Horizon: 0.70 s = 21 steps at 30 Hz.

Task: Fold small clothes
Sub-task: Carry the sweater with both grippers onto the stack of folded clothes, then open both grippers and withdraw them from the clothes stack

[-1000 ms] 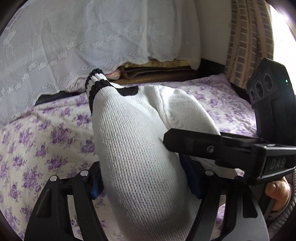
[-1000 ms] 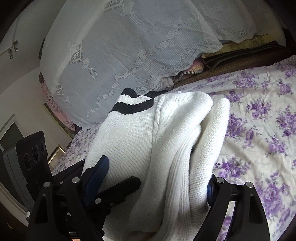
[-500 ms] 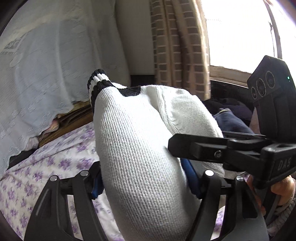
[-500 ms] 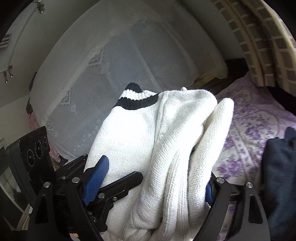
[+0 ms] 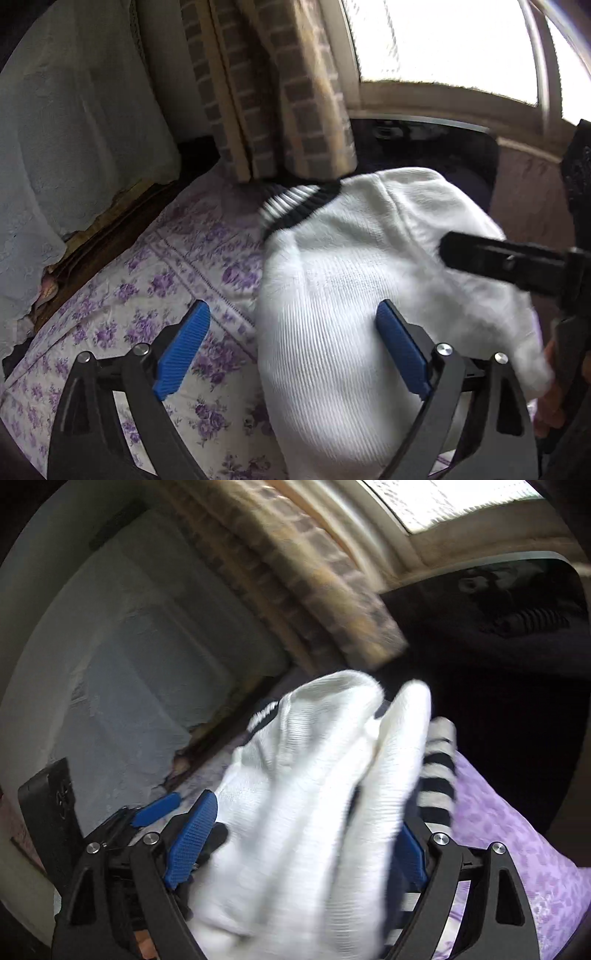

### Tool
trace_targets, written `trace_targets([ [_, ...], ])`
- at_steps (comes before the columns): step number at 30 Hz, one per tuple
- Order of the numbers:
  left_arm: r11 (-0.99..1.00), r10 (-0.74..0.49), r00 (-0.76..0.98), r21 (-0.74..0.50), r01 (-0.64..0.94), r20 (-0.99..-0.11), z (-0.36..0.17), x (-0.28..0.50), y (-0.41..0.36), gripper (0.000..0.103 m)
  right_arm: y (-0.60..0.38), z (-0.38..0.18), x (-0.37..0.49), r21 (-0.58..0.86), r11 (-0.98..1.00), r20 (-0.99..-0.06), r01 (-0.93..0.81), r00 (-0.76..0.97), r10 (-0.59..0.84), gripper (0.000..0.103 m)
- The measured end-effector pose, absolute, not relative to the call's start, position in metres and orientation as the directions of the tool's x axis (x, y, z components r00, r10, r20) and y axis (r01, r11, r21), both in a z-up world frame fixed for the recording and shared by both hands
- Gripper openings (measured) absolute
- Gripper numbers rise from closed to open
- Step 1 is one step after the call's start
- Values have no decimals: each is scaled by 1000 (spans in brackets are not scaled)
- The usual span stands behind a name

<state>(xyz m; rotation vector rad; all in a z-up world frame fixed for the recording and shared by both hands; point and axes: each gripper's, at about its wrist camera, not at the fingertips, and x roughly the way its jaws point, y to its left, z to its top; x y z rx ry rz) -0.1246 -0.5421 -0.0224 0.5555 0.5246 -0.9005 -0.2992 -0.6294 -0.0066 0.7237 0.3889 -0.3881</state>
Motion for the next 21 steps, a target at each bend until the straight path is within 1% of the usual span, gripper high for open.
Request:
trace_targets([
  [1,527,-589,526,201,826,-614,-30,-118,-539,91,-643,-29,-302,612,655,-462,443,872,-159,96],
  [2,531,-599,503,162,832,-623,-34,-112,-534,98,-655,-52,-304,712,605,-404,356,913,-61,100],
  [3,521,-611,467,120,845,-639,-35,-108,-532,98,-661,-67,-305,783,552,-343,286,939,1,100],
  [4,518,-613,458,111,848,-644,-34,-107,-532,98,-659,-68,-310,790,549,-326,274,945,-3,100],
  [6,523,-596,510,182,832,-620,-34,-115,-534,98,-652,-60,-308,748,594,-343,297,938,-38,100],
  [8,537,-577,574,260,803,-581,-33,-125,-533,98,-649,-54,-304,735,603,-356,311,933,-48,100],
  [10,549,-569,598,281,787,-564,-27,-131,-529,98,-646,-46,-303,714,613,-375,338,924,-73,100],
  [15,560,-567,652,345,753,-503,-13,-151,-510,98,-612,-4,-322,532,683,-445,501,851,-277,100],
  [18,563,-574,652,339,754,-496,-9,-157,-494,98,-589,16,-333,419,699,-469,580,797,-381,100],
  [21,576,-580,643,306,758,-500,-4,-160,-477,98,-566,28,-341,332,707,-490,625,755,-437,100],
])
